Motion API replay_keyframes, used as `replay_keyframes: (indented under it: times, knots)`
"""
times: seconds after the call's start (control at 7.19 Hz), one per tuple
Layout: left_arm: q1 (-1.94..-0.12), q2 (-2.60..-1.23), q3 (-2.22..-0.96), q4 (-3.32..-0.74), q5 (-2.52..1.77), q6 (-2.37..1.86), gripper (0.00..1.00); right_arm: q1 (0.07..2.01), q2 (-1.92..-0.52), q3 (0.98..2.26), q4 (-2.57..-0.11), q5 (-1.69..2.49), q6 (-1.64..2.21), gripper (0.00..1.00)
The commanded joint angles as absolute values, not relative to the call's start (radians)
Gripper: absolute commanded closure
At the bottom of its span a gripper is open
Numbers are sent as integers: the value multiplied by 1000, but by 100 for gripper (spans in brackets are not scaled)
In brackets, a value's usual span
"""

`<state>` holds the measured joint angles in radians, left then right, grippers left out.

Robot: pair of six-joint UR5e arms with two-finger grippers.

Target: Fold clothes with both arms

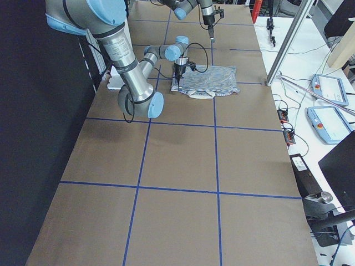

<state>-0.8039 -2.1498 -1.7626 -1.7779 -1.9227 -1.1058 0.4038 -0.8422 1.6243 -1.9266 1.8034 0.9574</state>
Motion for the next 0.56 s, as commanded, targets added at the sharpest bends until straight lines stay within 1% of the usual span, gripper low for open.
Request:
replay_keyframes:
  times: [0.0,0.42]
  knots:
    - [-804,-2149,-1763,-1778,-1922,-1104,0,400,-845,1620,-1927,1802,957,0]
    - [-804,-2151,-1763,-1779,-1922,-1103,0,397,-851,1620,-1928,1804,957,0]
